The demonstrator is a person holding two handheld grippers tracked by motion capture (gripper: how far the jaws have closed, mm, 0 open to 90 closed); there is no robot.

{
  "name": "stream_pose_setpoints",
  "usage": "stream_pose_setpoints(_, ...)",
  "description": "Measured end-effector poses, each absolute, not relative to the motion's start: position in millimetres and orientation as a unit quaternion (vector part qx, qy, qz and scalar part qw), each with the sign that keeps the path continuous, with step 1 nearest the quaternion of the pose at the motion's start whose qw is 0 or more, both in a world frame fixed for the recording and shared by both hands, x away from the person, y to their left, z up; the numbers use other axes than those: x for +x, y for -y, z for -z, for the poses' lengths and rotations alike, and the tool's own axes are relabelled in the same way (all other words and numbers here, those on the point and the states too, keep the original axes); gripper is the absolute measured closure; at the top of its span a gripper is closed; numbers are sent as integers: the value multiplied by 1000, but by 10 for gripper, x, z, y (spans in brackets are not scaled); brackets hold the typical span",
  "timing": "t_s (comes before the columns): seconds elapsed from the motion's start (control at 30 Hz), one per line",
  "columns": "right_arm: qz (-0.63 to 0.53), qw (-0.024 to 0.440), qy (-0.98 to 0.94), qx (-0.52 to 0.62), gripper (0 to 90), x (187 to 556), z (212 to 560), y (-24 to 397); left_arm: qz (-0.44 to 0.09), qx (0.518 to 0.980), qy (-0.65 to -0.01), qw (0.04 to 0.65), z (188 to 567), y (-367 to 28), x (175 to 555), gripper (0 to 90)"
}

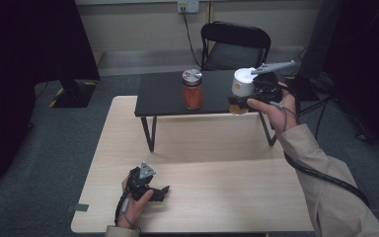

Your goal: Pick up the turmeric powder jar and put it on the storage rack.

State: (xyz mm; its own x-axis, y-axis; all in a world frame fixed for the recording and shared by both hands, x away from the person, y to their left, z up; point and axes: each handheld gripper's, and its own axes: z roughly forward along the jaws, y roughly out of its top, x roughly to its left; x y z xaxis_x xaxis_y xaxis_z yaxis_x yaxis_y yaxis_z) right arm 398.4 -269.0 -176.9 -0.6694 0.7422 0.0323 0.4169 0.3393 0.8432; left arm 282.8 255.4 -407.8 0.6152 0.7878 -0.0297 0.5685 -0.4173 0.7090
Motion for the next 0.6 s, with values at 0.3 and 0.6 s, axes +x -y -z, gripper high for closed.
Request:
stream_pose_setpoints(0.3,-440,189,-792,379,300,4112,1780,2603,-156,827,-410,351,4077,-2554,2828,0)
stream_pose_setpoints(0.6,-435,192,-788,390,300,4238,1810,2500,-156,827,-410,351,4077,-2554,2828,0)
